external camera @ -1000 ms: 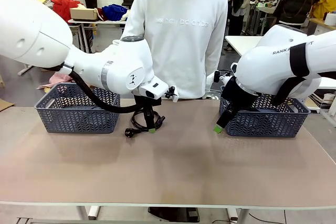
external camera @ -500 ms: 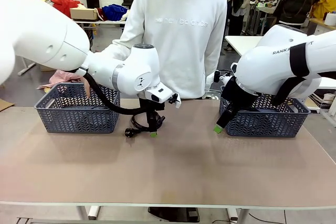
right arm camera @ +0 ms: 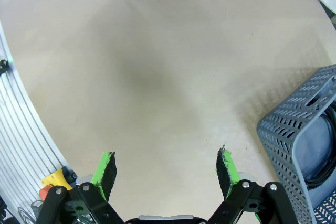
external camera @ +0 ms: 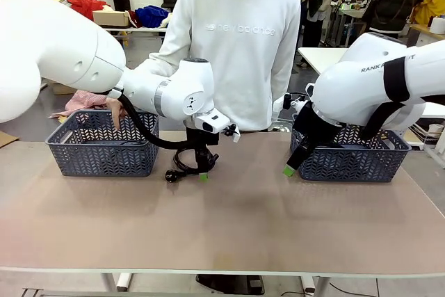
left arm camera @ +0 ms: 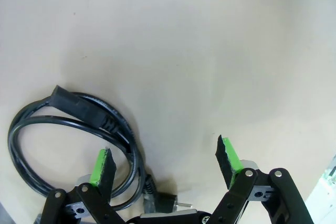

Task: Organize the cables according to human instructions.
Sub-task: Pick up a bundle of cables and place it in the basket indicated by the human.

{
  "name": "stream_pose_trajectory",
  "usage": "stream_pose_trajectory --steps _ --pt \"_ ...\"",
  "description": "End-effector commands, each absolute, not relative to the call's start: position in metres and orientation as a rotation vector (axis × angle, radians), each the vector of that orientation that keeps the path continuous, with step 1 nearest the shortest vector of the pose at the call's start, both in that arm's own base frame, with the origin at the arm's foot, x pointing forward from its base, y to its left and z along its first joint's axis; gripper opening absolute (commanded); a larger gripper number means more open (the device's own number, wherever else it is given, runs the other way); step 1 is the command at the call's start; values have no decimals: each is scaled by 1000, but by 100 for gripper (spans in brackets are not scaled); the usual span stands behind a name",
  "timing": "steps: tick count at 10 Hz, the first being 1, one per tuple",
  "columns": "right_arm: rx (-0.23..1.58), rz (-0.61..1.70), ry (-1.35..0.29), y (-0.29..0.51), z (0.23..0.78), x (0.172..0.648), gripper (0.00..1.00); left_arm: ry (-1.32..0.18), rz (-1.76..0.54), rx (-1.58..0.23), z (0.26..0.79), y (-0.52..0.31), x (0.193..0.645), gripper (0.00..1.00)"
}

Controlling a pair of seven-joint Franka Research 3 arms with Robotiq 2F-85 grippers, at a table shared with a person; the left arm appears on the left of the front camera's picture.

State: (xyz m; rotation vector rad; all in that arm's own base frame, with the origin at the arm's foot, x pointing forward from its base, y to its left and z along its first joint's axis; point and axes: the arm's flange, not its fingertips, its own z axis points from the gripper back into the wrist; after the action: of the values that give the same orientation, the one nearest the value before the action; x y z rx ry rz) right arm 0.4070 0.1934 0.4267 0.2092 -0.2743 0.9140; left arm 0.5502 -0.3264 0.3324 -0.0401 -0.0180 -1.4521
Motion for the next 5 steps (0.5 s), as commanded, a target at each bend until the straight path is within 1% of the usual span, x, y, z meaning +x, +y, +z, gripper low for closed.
stream_pose_trajectory --steps 1,5 --pt "208 914 -277 194 427 406 100 -12 -1470 -3 332 -323 561 100" --pt "208 914 -277 194 427 406 100 -29 -1457 15 323 -319 567 100"
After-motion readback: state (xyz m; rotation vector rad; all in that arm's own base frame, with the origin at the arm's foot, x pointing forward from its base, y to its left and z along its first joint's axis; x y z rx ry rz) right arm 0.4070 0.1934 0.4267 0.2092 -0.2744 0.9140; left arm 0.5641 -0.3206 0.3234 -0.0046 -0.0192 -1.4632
